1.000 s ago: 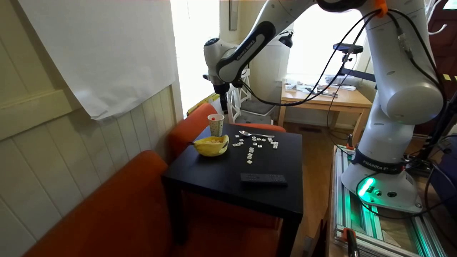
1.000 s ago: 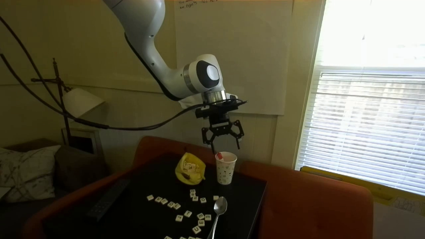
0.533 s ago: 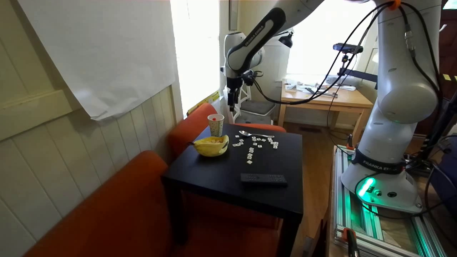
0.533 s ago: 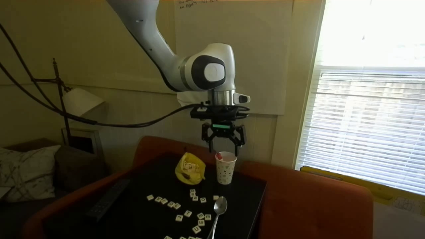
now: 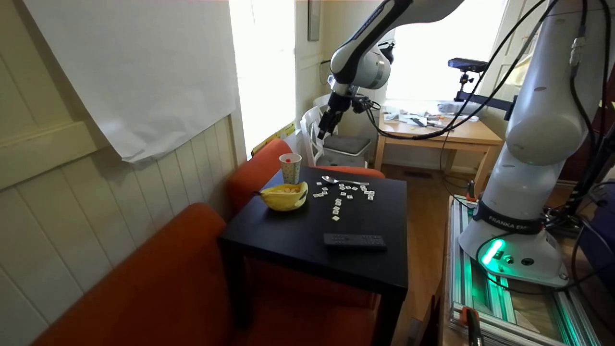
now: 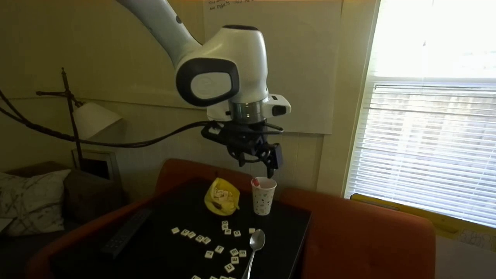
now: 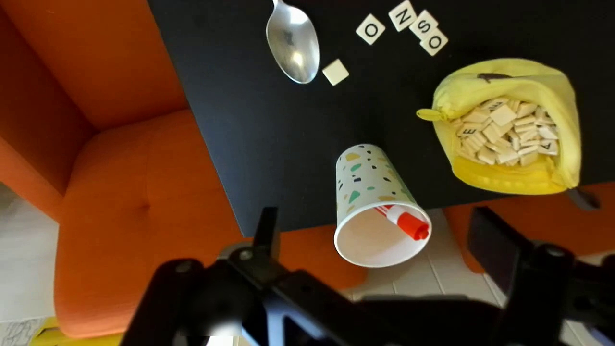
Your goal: Put the marker in the paper cup
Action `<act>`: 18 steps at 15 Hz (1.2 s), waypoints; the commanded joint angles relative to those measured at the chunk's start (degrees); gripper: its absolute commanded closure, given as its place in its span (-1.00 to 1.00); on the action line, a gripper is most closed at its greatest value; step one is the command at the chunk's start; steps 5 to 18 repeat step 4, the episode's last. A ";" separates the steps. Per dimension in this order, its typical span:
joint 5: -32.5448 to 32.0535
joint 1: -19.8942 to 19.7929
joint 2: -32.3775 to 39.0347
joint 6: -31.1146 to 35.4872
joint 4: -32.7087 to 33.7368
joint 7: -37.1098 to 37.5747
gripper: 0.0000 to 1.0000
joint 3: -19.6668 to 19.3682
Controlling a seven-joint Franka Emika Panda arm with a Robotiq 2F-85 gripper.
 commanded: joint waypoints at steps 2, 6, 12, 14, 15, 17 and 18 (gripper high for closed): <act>4.31 0.02 -3.60 2.48 -3.62 -3.59 -1.00 0.14; 5.14 0.01 -5.70 2.87 -5.52 -4.22 -1.00 0.15; 5.14 0.01 -5.70 2.87 -5.52 -4.22 -1.00 0.15; 5.14 0.01 -5.70 2.87 -5.52 -4.22 -1.00 0.15; 5.14 0.01 -5.70 2.87 -5.52 -4.22 -1.00 0.15; 5.14 0.01 -5.70 2.87 -5.52 -4.22 -1.00 0.15; 5.14 0.01 -5.70 2.87 -5.52 -4.22 -1.00 0.15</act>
